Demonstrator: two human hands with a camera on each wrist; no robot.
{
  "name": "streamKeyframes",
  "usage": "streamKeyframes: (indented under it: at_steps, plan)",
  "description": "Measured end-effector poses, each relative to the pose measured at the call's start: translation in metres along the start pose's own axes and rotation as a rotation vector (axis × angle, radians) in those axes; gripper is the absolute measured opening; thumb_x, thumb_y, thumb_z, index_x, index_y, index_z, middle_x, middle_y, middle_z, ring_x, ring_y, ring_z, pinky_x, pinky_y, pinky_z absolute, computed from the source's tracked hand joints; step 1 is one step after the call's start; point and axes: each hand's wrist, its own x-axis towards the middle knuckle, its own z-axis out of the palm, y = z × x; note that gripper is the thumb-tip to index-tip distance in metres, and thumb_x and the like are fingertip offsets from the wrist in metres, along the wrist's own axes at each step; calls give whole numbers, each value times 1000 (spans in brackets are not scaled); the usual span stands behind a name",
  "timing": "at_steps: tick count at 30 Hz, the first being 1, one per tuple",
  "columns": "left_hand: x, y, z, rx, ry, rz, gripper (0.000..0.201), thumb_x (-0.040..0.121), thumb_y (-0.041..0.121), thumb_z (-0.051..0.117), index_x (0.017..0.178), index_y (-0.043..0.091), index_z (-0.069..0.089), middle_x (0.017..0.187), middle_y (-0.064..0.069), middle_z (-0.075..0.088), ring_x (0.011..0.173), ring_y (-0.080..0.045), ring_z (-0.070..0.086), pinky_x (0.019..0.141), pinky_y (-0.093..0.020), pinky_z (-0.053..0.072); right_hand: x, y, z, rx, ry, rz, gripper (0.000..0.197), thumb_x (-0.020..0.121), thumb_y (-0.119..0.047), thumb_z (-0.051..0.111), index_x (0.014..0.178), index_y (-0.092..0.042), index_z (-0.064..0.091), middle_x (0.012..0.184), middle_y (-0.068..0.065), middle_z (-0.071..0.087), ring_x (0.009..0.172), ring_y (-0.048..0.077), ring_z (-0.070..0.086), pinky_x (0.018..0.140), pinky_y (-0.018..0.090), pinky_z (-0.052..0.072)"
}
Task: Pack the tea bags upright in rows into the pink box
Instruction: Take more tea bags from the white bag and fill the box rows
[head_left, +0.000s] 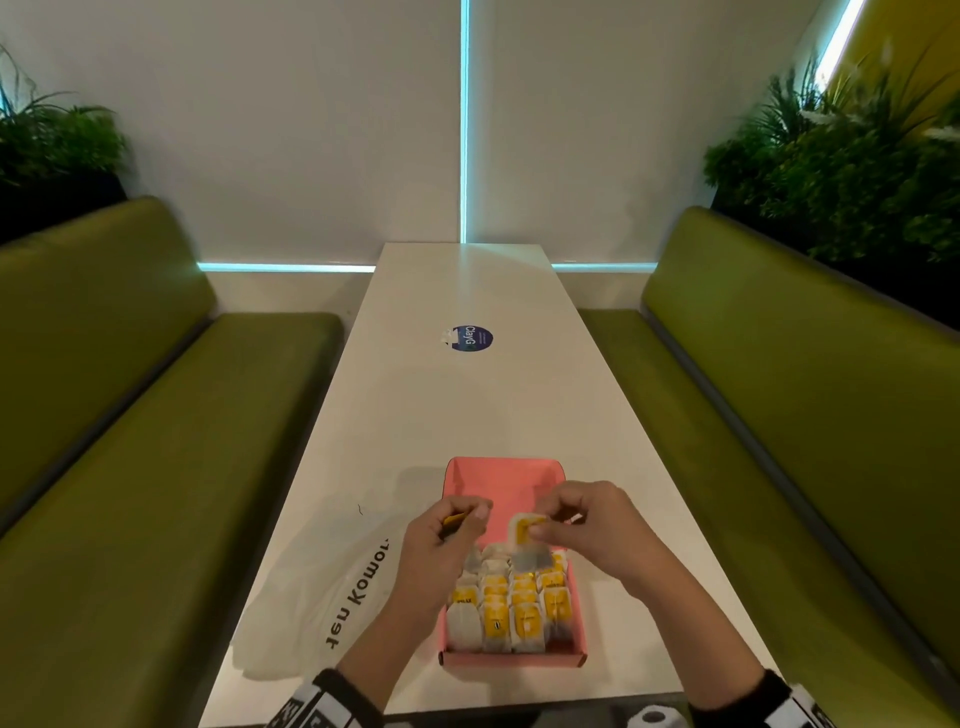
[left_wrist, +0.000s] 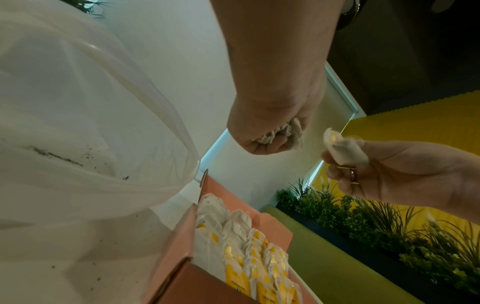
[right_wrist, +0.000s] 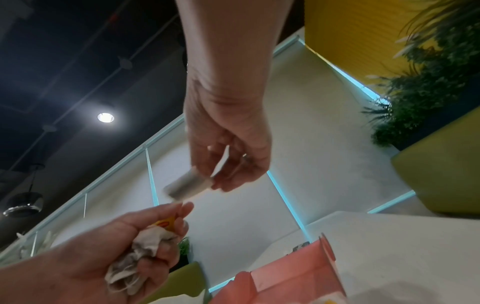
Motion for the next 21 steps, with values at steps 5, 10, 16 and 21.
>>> streamKeyframes:
  at_steps: [5, 10, 16, 21]
  plan:
    - [-7, 1, -1, -18, -80, 124, 10, 75, 28, 77, 83, 25, 72, 73, 3, 65, 70, -9, 60, 67, -22, 53, 4, 5, 2, -20, 126, -13, 15, 78, -10, 74, 70, -19, 65, 71, 3, 63, 66, 11, 51, 61, 15, 41]
    - [-8, -5, 1, 208, -85, 215, 29, 61, 22, 87, 84, 31, 70, 73, 9, 59, 54, 3, 49, 54, -15, 43, 3, 5, 4, 144, 69, 21, 14, 83, -6, 68, 74, -15, 64, 71, 6, 64, 67, 13, 54, 65, 23, 43]
    - [-4, -9, 4, 320, -44, 284, 22, 71, 18, 79, 81, 35, 69, 75, 9, 61, 68, -2, 58, 63, -15, 46, 0, 5, 7, 331, -1, 82, 13, 89, -8, 61, 78, -14, 55, 73, 0, 59, 70, 12, 54, 64, 23, 45]
    - [-6, -10, 6, 204, -98, 219, 15, 74, 35, 76, 85, 27, 69, 70, 6, 64, 61, -4, 56, 56, -19, 44, -2, 4, 9, 314, -23, 51, 15, 82, 1, 67, 84, -11, 57, 76, 4, 59, 68, 10, 57, 58, 20, 48]
